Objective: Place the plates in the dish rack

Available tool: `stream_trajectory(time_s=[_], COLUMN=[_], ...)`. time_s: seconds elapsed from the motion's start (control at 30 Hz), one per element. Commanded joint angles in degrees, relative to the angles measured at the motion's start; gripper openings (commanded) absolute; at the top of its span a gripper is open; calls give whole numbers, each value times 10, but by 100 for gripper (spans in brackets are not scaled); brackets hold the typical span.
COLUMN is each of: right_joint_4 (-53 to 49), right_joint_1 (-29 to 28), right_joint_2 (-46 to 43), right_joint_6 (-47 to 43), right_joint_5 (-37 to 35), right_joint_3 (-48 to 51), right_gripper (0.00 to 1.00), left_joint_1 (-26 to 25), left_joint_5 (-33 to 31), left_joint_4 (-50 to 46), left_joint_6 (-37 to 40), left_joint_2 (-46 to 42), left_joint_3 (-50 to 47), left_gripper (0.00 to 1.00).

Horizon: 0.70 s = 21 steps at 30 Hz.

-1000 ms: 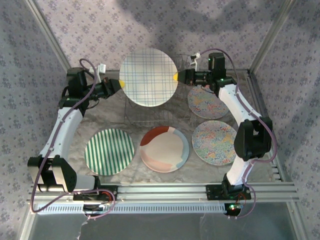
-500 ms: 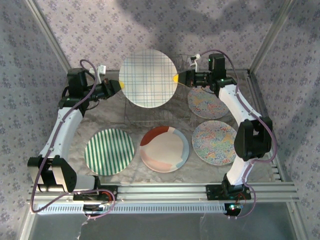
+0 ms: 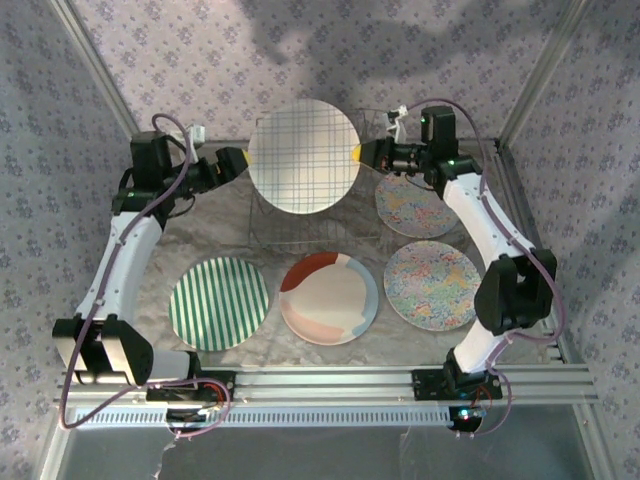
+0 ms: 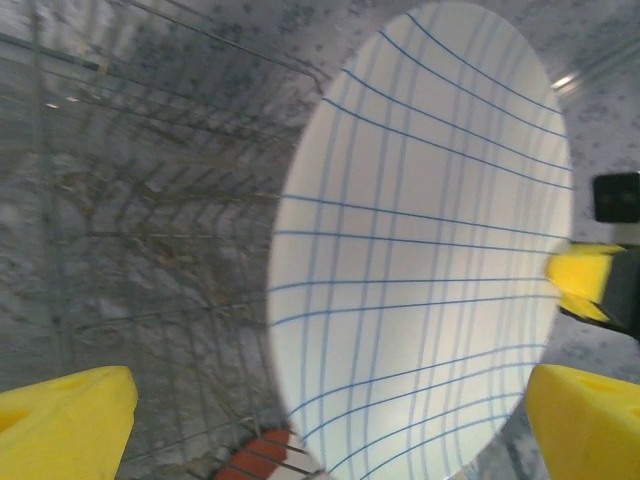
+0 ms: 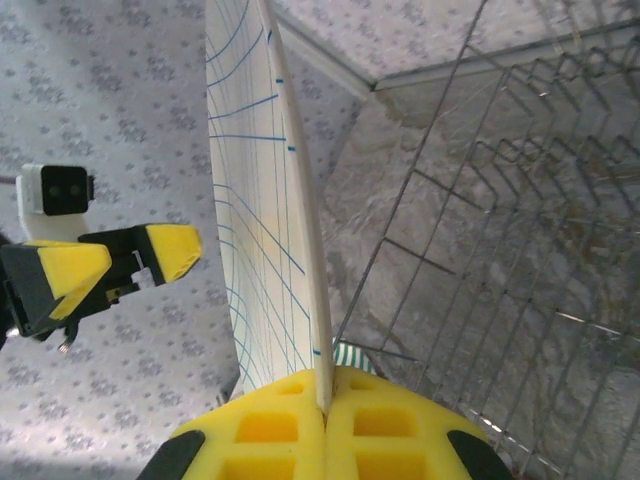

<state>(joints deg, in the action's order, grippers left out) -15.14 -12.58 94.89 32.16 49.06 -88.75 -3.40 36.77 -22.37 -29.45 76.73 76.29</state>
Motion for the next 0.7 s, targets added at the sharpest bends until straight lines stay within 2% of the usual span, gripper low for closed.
stream_trajectory(time_s=[0.0,0.1,0.27,0.47,0.57,0.67], right_joint_4=[-47,-106,-203,-272,-300,-316], right_joint_1=[-2,-17,-71,-124,-154,-176], right_joint_2=[-43,-57,-62,-33,-9,23], right_joint_6=[-2,-23,-56,-54,-46,-47], right_joint_5=[-90,-212,-464,-665,-775,-856], right_joint_3=[-28,-49,-108,-174,-209,-250], right_gripper=[0,0,0,0,0,0], left_joint_1=[-2,-2,1,11,23,35], left_joint_5=[-90,-148,-208,-227,-216,-198], left_joint_4=[-58,-91,-131,-186,-184,-184], left_joint_6=[32,42,61,95,98,98], left_joint_2=[-27,-44,-74,-88,-95,-97], left_joint_3=[31,40,48,74,66,60], left_gripper=[99,99,100,100,99,99])
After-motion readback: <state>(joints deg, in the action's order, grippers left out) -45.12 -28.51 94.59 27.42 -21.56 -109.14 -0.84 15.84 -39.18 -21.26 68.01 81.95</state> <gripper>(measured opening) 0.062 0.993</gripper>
